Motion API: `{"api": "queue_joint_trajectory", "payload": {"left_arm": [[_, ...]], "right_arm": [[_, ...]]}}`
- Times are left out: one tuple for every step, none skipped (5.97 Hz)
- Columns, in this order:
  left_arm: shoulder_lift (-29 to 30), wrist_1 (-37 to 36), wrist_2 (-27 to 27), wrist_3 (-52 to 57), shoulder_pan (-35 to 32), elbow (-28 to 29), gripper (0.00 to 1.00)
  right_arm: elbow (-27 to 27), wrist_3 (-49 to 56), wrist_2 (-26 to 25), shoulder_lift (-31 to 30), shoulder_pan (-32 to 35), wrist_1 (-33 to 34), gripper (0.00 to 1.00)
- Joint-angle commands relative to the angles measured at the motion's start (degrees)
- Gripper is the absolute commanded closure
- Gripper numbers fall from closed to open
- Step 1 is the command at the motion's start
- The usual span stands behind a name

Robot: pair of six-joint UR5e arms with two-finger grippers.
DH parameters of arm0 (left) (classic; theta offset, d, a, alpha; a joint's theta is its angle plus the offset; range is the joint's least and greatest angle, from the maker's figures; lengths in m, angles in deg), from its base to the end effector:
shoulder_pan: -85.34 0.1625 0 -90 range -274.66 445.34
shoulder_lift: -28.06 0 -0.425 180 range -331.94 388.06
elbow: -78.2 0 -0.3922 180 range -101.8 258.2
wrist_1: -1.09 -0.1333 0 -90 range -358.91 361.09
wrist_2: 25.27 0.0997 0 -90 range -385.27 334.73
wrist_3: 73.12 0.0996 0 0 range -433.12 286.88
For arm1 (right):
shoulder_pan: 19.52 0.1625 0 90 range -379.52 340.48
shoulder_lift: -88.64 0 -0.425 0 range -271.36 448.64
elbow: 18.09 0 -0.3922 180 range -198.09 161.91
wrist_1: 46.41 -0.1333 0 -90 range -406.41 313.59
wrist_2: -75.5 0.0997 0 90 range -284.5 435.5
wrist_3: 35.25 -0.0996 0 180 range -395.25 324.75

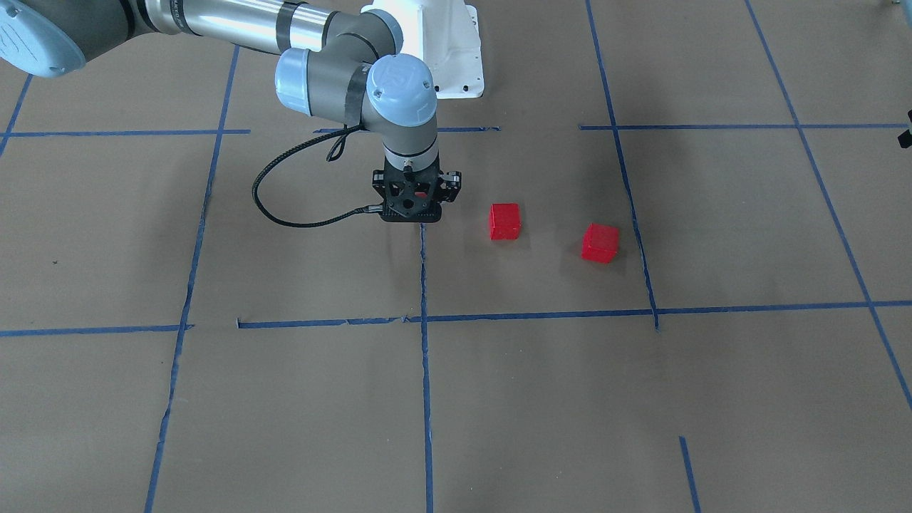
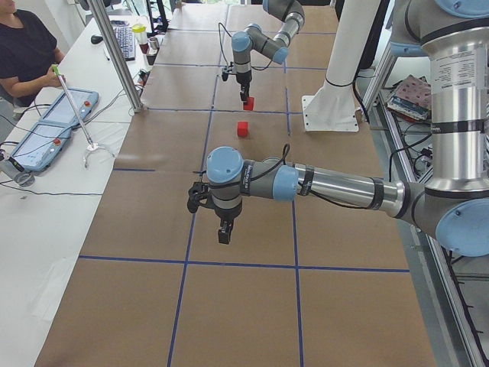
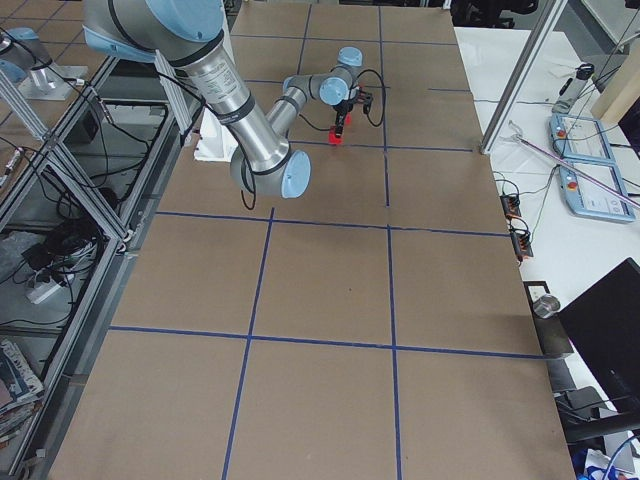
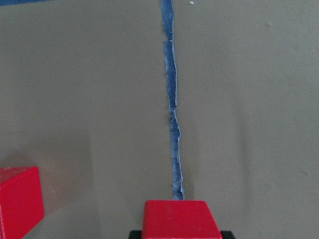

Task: Form red blocks into L shape at center
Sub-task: 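Carry the red cube with the right gripper to the table center and set it down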

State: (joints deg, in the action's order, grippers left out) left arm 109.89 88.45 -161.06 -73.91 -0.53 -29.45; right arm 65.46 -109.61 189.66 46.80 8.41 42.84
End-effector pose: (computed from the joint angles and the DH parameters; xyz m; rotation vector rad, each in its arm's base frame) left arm -0.0305 -0.4370 0.5757 0.0786 0.8026 0.1028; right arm -0.6143 -0.4304 0.1848 -0.1024 -0.8261 0.0458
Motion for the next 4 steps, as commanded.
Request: {"api": "queue_joint_trajectory", "payload": {"left_arm": [[0.0,0.0,0.0,-0.1,0.0,0.1,0.00],[0.0,0.0,0.0,-0.1,0.0,0.0,0.00],[0.0,0.0,0.0,-0.1,0.0,0.0,0.00],[0.0,0.1,0.0,0.1,0.1,0.1,0.00]], "right_arm": [[0.0,-0.2,-0.2,-0.1,-0.2,-0.4,0.82],[-0.1,-0.2,-1.5,-0.4,-0.5,-0.3,0.41],[-0.1,-0.3,-3.0,-0.4,-1.1,-0.2,0.16],[0.0,-1.0,-3.0,-0.1,-1.1,0.0,0.00]]}}
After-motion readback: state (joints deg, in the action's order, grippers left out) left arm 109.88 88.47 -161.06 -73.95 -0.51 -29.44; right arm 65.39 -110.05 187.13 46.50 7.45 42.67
